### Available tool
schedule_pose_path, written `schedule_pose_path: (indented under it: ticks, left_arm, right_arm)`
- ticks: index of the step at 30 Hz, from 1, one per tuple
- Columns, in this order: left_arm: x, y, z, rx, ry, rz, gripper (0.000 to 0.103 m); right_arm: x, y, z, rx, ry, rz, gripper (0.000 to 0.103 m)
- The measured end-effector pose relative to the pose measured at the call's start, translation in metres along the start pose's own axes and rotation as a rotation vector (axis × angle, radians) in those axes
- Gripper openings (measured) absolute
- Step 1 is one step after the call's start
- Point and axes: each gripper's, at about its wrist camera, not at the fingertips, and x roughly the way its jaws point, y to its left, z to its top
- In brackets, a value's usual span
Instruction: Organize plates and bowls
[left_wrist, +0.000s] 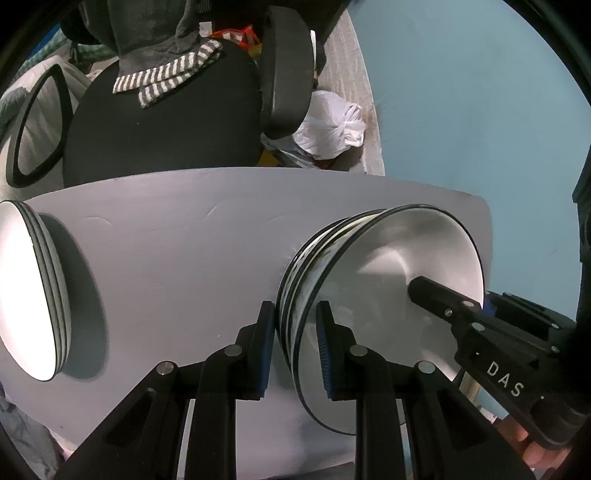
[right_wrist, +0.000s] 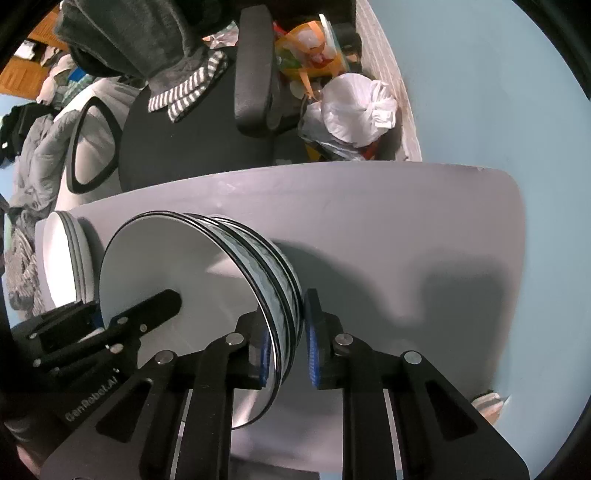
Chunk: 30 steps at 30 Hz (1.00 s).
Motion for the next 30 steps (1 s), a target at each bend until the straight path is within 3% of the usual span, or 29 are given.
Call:
schedule_pose_path:
  ticks: [25,30]
  left_arm:
    - [-0.01,0.034,-0.028,-0.016,0.014,0.009,0.019]
    - [-0.009,0.039,-0.025,-0.017,0.015,0.014,0.017]
  right_arm:
    - [-0.004,0.045,-0.011,-0.031,0.001,-0.014,0.014]
    - [0.009,0.048,-0.011,-0.033,0.031,-0.067,0.012]
